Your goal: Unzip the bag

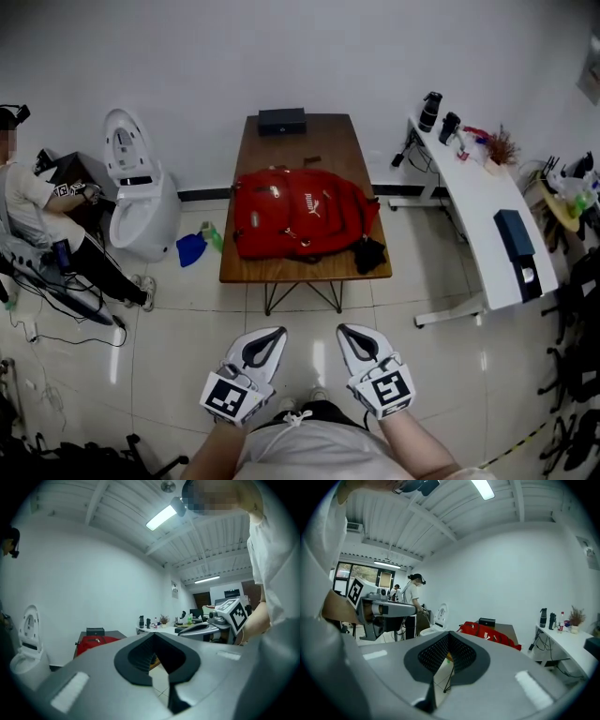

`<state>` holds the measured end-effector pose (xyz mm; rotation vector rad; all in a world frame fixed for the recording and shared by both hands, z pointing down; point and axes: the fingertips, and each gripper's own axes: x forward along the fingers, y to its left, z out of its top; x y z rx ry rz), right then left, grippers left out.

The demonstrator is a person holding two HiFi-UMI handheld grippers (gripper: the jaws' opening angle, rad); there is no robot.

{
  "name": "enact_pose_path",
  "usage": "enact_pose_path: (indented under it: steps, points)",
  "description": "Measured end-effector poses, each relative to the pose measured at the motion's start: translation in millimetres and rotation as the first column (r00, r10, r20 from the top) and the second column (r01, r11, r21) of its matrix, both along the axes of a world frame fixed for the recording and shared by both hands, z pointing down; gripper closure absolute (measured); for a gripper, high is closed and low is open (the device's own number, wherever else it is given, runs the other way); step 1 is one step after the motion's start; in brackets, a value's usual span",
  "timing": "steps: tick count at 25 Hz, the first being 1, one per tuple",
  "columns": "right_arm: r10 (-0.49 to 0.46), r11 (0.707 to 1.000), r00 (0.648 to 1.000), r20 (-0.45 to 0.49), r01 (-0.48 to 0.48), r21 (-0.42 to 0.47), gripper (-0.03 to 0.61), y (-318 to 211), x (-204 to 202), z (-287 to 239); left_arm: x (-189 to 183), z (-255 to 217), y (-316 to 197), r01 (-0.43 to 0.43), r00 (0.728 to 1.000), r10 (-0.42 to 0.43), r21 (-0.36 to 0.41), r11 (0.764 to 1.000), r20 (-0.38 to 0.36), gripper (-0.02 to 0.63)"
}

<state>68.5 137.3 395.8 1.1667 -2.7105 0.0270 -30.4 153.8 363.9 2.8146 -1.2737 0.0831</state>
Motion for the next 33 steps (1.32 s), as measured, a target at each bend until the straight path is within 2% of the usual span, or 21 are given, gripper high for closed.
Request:
enact_pose_path:
  steps: [8, 20, 28, 33]
  points:
    - [-0.014, 1.000, 0.999, -0.043, 0.014, -0.003, 0.571, 8.7, -14.7, 1.2, -14.5, 3.7, -0.6, 0.001, 1.000, -0.003, -0.038, 0.999, -0.031, 0.607]
    - [0.001, 1.000, 1.000, -0.024, -0.001, 0.003, 0.571, 8.3, -6.6, -2.4, -8.2, 9.3, 4.2, -0.001, 1.000, 0.000, -0.045, 0.999, -0.031, 0.607]
    - [0.029, 0.999, 0.999, -0.023, -0.030, -0.029, 0.571, 4.9, -5.4, -10.9, -7.2, 7.7, -1.7, 0.000, 0.999, -0.001, -0.046, 0.999, -0.037, 0.607]
    - [-0.006, 1.000, 1.000, 0.005, 0.006, 0.005, 0.571, 5.2, -6.9, -1.7, -10.3, 10.3, -3.9, 0.005, 0.999, -0.007, -0.051, 0.999, -0.041, 0.607]
